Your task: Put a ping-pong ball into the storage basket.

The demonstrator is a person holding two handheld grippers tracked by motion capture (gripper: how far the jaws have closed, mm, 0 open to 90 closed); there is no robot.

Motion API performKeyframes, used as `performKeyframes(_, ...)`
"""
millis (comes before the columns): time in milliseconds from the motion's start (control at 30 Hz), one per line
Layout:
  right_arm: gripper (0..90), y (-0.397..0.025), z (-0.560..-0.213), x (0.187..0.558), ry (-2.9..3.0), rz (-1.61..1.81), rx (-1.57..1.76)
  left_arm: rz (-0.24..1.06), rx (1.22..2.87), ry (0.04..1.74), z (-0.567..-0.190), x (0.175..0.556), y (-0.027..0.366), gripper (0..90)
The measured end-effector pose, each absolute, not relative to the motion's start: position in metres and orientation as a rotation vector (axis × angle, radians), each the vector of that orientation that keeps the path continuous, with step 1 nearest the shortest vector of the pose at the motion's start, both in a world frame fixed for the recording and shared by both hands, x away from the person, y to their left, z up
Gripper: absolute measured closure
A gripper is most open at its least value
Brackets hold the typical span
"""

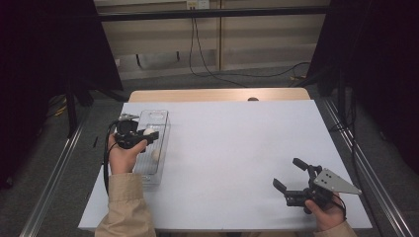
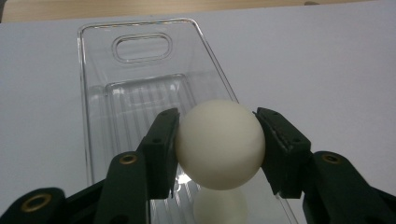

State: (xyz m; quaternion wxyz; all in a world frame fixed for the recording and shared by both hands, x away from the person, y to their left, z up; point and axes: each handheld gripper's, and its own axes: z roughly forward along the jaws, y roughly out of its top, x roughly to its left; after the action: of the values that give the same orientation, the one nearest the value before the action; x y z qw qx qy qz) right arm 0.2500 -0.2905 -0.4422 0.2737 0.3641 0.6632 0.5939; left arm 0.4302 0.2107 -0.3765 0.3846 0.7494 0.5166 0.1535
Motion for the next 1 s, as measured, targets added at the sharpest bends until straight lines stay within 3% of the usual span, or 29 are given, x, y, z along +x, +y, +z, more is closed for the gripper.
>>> performKeyframes(1000,1.4,-0.2907,-0.4418,0.2496,1.782,1.6,0.978,0.451,1.959,1.353,-0.3855,0.4344,0.2106,51.0)
